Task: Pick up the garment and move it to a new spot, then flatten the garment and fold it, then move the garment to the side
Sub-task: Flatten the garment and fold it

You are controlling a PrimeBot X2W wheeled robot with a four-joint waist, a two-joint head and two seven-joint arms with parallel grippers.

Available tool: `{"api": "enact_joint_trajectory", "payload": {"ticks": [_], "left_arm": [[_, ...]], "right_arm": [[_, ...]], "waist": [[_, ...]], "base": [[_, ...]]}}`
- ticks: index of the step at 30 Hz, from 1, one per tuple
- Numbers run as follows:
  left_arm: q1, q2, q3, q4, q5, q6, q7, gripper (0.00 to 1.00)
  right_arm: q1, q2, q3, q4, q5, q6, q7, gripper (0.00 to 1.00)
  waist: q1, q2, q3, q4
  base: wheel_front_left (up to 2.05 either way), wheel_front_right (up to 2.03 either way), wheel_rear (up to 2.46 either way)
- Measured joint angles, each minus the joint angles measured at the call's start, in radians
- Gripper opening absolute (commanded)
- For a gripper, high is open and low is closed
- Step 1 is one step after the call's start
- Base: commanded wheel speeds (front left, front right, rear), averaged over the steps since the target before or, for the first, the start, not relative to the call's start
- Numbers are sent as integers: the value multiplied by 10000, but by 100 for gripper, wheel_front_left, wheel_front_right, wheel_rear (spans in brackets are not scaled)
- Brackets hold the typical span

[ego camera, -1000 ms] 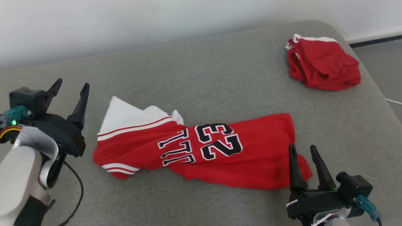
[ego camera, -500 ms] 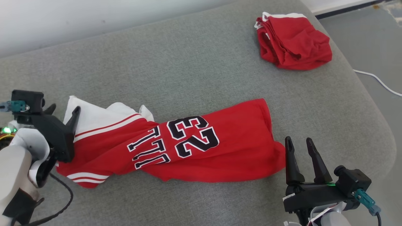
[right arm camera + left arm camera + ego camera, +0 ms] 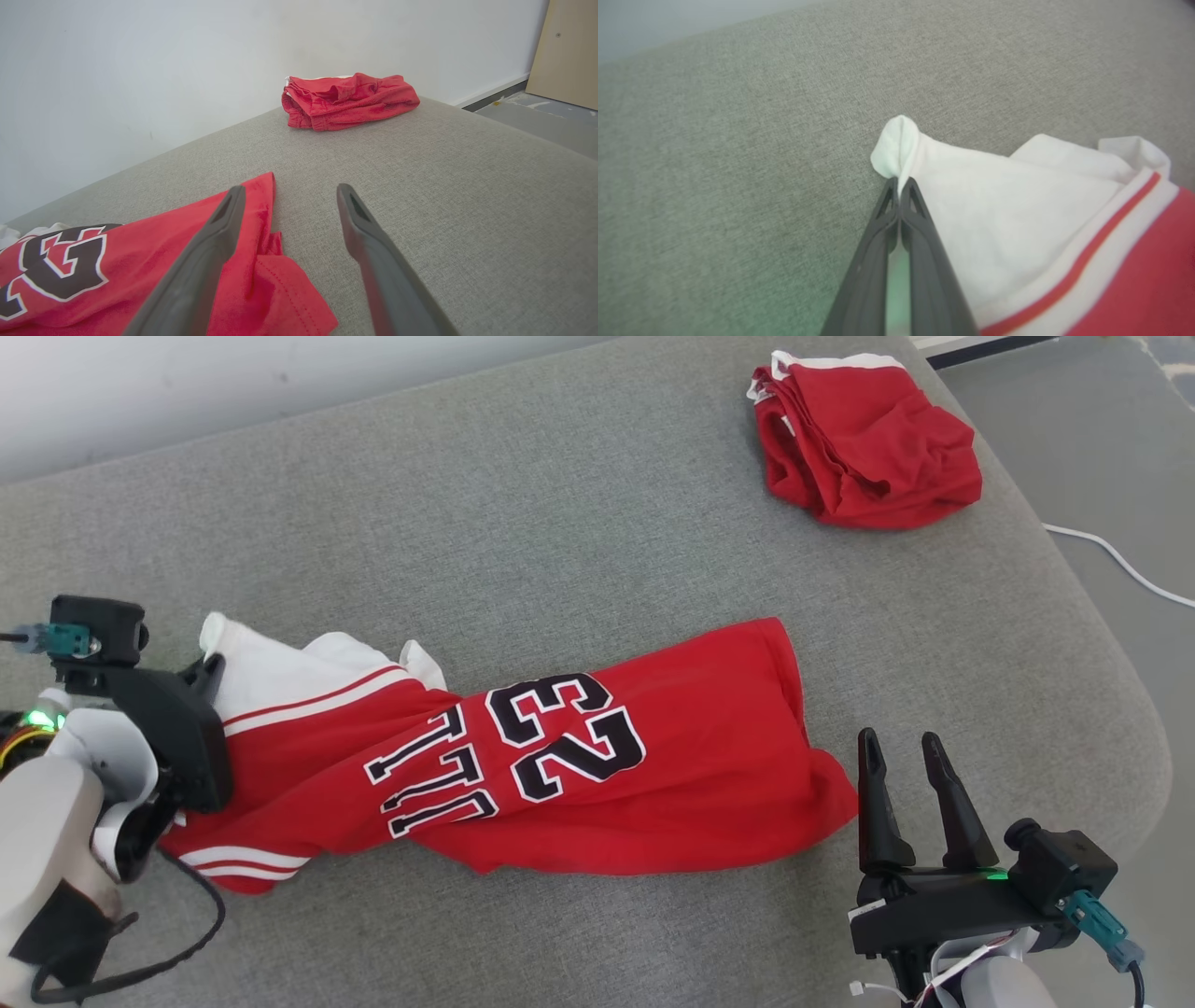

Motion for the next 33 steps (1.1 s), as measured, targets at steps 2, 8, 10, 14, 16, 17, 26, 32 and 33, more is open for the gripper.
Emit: {"api": "enact_joint_trajectory", "payload": {"ticks": [2,8,10,14,16,17,26,32,33], "left_arm": [[-102,19,-117,-94,-17,2,-272,0],[-915,92,-257,-318,127,0,-1413,0],[-1264,90,-293,-332,270,0,-1829,0],[-2068,54,-428,-374,598,0,-2395,0],[-2540,13,-514,-435,786,0,-2686,0],[-2798,-27,-527,-447,802,0,-2757,0],[-5269,-477,-832,-466,1400,0,-3739,0],[-6314,-757,-1034,-261,1513,0,-4215,0],[-6380,-817,-1057,-257,1484,0,-4263,0]], "right_arm": [[0,0,-33,-17,-61,0,0,100],[-2,0,-128,-61,-144,0,0,100],[-11,2,-134,-63,-155,0,0,100],[-22,2,-157,-94,-190,0,0,100],[-20,0,-182,-115,-236,0,0,100],[-19,0,-199,-117,-238,0,0,100],[-7,4,-336,-128,-244,0,0,100],[55,2,-430,-86,-320,0,0,100],[66,2,-445,-86,-326,0,0,100]], "waist": [[0,0,-12,44],[0,0,-103,217],[0,0,-137,270],[0,0,-207,344],[0,0,-234,370],[0,0,-248,376],[0,0,-341,346],[-2,0,-533,397],[-2,0,-562,430]], "base": [[0,0,0],[0,0,0],[0,0,0],[0,0,0],[0,0,0],[0,0,0],[0,0,0],[0,0,0],[0,0,0]]}}
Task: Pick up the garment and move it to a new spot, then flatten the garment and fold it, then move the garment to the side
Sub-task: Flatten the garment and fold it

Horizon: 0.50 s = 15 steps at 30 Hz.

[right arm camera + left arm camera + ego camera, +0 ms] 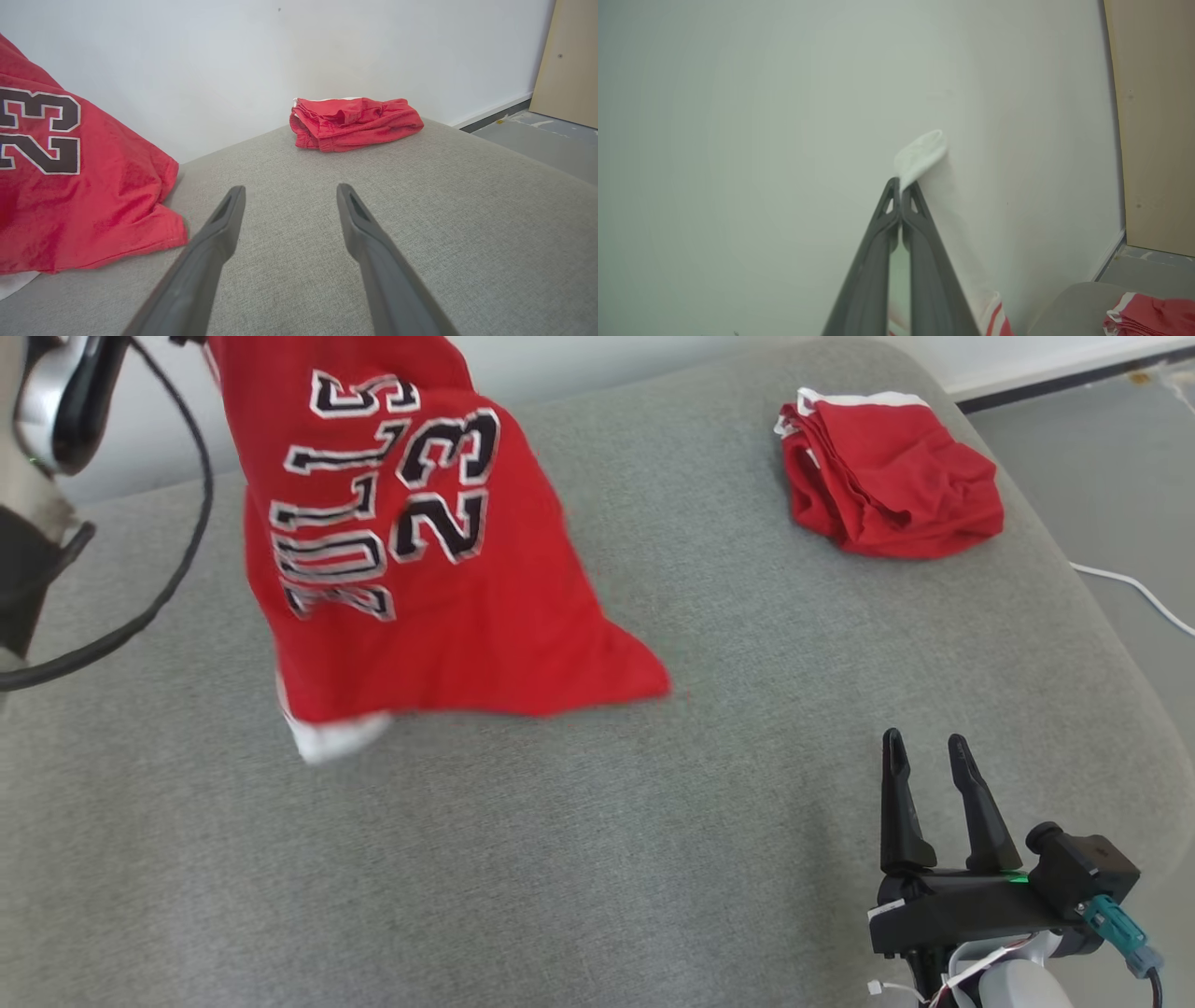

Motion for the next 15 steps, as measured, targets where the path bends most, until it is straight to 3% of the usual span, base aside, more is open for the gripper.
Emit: {"api": "enact_joint_trajectory", "payload": {"ticks": [7,11,15], "left_arm": [[626,-73,-481,-516,-113,0,-303,0],[2392,247,-408,-1515,-305,171,-407,0],[4253,596,-245,-2755,-554,625,-437,0]], "right_arm": [[100,2,19,27,-65,0,0,100],[288,6,-50,50,-163,0,0,100],[562,2,-157,73,-290,0,0,100]], "waist": [[0,0,-200,362],[0,-1,-443,609],[0,-1,-625,888]], "base": [[0,0,0],[0,0,0],[0,0,0]]}}
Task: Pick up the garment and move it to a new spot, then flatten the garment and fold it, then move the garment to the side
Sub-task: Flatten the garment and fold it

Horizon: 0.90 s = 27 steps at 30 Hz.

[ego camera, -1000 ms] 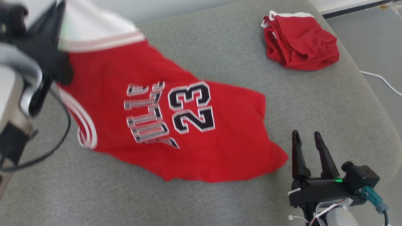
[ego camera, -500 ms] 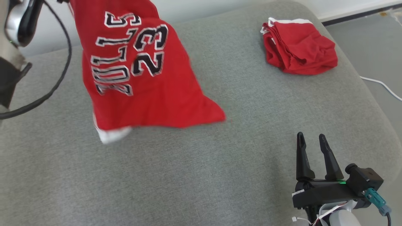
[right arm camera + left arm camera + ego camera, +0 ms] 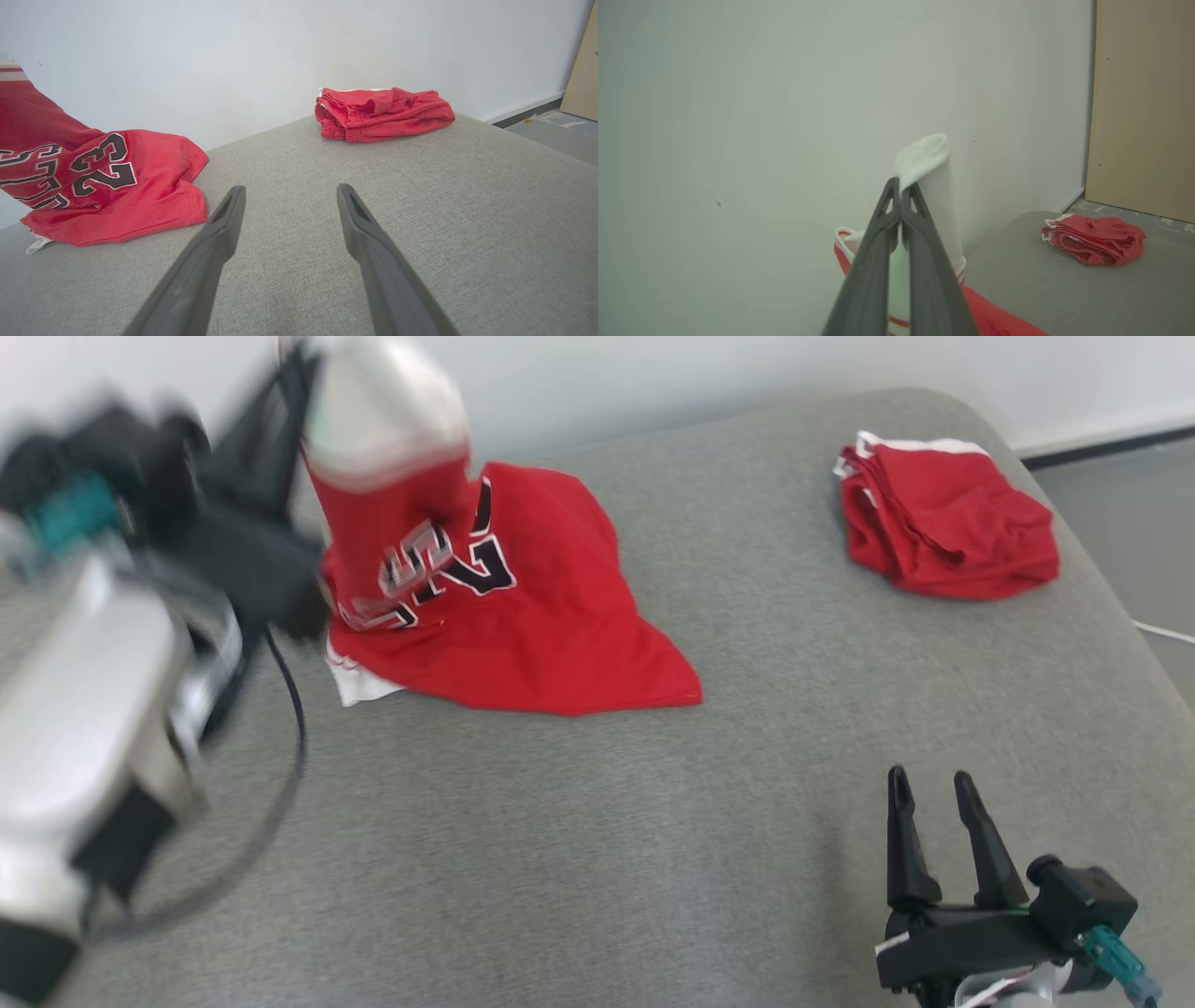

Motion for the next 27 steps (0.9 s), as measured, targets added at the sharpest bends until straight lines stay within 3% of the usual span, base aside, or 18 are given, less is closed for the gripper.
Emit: {"api": "enact_joint_trajectory", "payload": {"ticks": [9,15,21,27], "left_arm": [[4041,731,-90,-3062,-142,1292,-25,0],[6273,832,-123,-3944,-40,1965,-27,0],[7798,405,372,-4069,347,2134,-27,0],[9163,96,936,-3457,1070,1918,-27,0]], "right_arm": [[267,4,-144,-44,-247,0,0,100],[286,2,-211,-36,-410,0,0,100],[283,6,-165,15,-472,0,0,100],[342,6,-146,67,-474,0,0,100]], "waist": [[-1,-1,-285,790],[-1,-1,-362,1424],[0,-1,-422,1895],[0,-1,-520,2034]], "base": [[0,0,0],[0,0,0],[0,0,0],[0,0,0]]}}
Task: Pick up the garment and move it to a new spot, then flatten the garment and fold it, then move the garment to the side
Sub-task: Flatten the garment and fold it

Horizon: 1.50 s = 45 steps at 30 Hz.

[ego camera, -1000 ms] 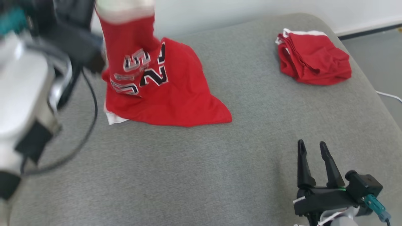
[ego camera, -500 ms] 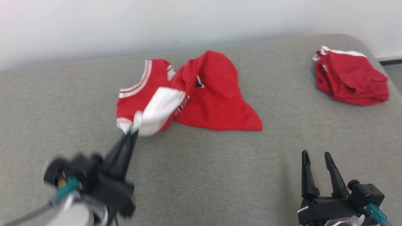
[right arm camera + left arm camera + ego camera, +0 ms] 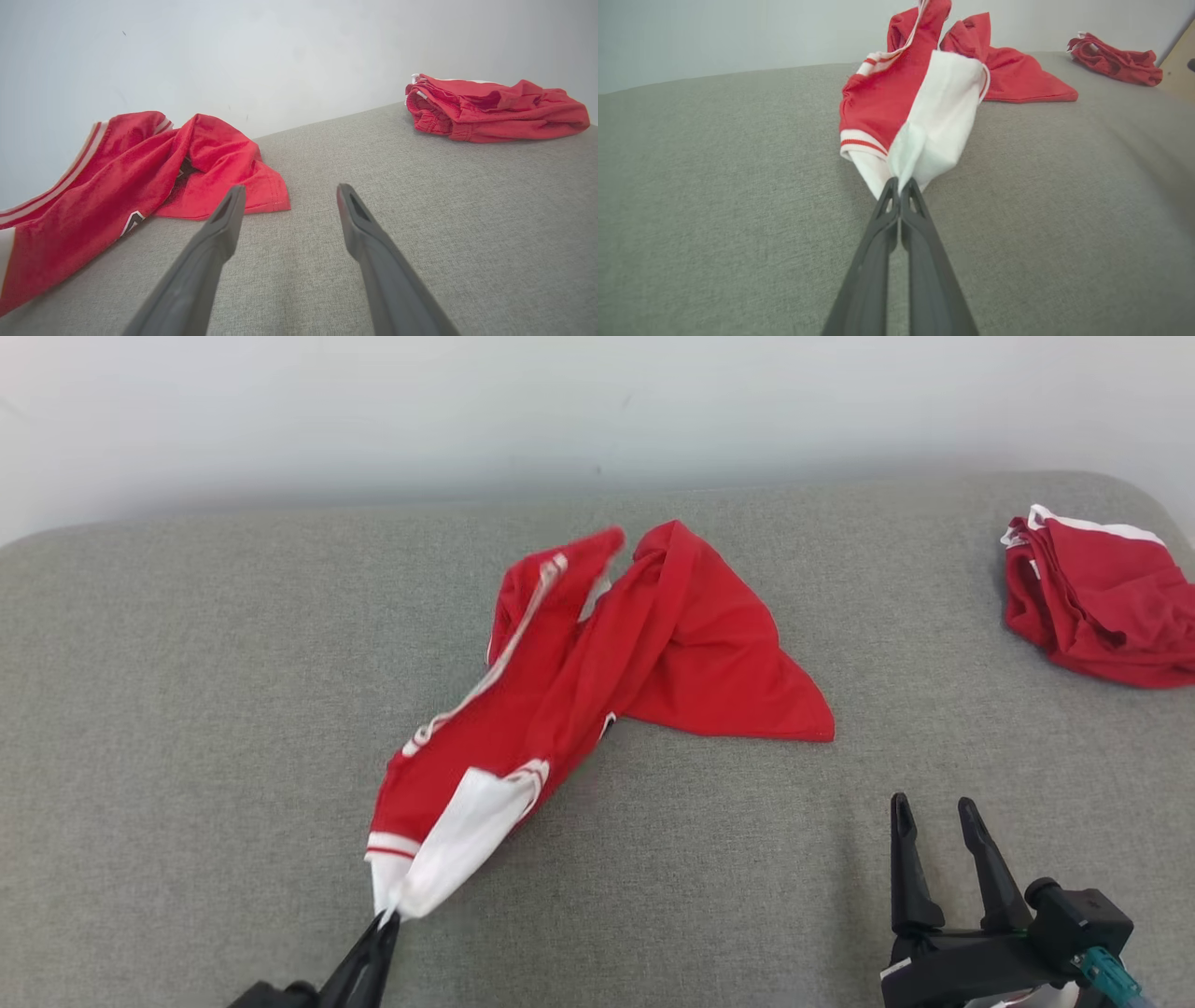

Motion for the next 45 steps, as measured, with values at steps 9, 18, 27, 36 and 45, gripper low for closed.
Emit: {"api": "enact_joint_trajectory", "payload": {"ticks": [9,18,27,36,45], "left_arm": [[1286,-878,1900,1177,654,-936,0,0],[1605,-2138,3772,431,1572,-1680,0,100],[1842,-3051,5216,-736,2660,-2196,0,100],[795,-3122,4970,303,3143,-2460,0,100],[-703,-2874,3802,2130,2970,-2522,-2,100]], "right_arm": [[228,2,-10,69,38,0,0,100],[372,0,-46,104,65,0,0,100],[459,2,-4,176,75,0,0,100],[459,0,113,255,81,0,0,100],[322,0,205,330,217,0,0,100]], "waist": [[0,1,-166,2],[0,1,-352,88],[1,2,-636,138],[1,1,-695,-121],[2,1,-403,-589]], "base": [[0,0,0],[0,0,0],[0,0,0],[0,0,0],[0,0,0]]}}
